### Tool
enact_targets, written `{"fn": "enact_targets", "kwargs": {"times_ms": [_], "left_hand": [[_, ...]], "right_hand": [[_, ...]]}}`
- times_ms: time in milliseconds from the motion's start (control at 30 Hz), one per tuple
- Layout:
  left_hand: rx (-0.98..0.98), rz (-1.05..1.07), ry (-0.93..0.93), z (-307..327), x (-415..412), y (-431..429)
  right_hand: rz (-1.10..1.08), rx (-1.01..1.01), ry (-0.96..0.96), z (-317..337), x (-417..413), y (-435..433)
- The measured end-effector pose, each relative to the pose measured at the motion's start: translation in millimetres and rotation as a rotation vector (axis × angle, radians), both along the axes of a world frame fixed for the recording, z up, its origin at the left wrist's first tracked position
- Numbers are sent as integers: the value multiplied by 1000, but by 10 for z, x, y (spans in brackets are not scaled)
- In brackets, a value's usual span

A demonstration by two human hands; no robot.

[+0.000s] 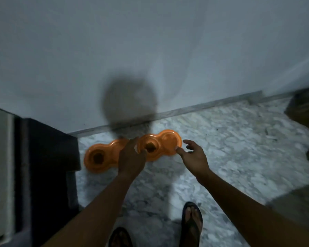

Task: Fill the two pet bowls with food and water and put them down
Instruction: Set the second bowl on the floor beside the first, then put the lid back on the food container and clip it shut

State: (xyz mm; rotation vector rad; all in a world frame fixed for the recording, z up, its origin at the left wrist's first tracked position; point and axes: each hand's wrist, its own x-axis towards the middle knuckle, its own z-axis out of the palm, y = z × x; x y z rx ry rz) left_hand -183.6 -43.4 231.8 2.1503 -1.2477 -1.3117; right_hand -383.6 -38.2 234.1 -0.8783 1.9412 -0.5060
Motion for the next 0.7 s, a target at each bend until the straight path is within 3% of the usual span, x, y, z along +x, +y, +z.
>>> {"fn": "enact_targets", "kwargs": {"times_ms": [100,233,400,700], "left_hand": [[-4,-106,1,1165,293,134],[-228,-202,-7,2886,827,293],[-373,-209,-54,4433,1560,816],[-533,-142,-174,5756,3138,2477]], "right_hand": [[-16,-67,-20,1213,316,216],[-71,-202,-79,2867,855,533],[-30,-361,-158,4411,1573,1117],[81,-539,-261,5601,3108,2500]]}}
